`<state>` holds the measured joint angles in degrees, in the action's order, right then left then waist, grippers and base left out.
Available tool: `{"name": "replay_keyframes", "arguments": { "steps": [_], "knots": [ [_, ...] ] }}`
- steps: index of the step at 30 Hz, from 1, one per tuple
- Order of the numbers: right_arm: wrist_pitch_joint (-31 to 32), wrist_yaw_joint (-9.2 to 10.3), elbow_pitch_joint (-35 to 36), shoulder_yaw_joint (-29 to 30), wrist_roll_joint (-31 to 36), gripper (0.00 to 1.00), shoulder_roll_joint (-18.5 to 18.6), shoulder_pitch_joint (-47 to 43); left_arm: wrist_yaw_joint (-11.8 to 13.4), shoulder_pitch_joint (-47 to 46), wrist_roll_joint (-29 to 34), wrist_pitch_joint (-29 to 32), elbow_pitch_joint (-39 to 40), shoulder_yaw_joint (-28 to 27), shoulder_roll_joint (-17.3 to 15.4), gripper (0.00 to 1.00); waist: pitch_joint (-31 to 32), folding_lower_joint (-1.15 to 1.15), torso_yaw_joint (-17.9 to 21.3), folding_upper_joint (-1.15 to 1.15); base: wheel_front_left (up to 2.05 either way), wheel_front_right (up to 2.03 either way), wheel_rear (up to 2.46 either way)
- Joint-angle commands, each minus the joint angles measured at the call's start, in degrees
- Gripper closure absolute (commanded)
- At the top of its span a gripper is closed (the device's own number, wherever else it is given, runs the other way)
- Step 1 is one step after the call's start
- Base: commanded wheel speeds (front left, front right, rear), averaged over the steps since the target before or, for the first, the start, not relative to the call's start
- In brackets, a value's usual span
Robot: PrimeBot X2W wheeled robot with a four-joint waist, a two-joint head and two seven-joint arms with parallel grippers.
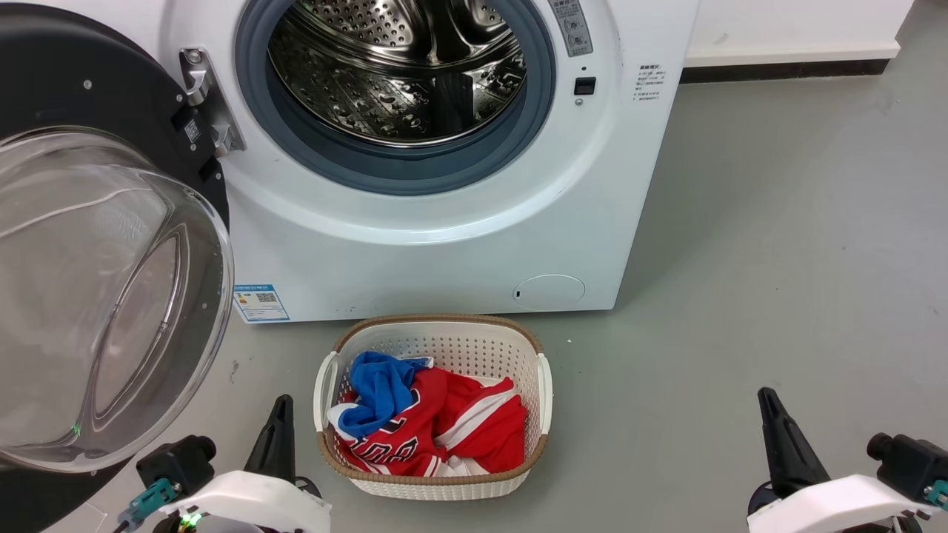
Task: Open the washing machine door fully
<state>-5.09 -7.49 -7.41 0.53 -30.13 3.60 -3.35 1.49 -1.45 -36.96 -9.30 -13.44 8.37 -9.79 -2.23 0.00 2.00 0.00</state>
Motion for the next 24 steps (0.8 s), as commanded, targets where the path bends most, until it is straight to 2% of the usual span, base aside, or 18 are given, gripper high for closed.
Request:
{"name": "replay_keyframes", "arguments": {
  "steps": [1,24],
  "knots": [
    [0.20,-0.01,0.45,0.10,-2.57,1.00,0.55,1.77,-0.55,-1.62,-2.08,0.44,0.59,-0.92,0.17,1.00,0.03,0.00,-0.03,0.00,0.00,0.00,0.00],
    [2.83,-0.01,-1.64,0.77,-22.29,1.00,1.07,4.26,-3.21,-2.80,-18.85,5.26,0.27,-5.31,2.25,1.00,0.48,0.00,-0.47,0.00,0.00,0.00,0.00]
  ]
}}
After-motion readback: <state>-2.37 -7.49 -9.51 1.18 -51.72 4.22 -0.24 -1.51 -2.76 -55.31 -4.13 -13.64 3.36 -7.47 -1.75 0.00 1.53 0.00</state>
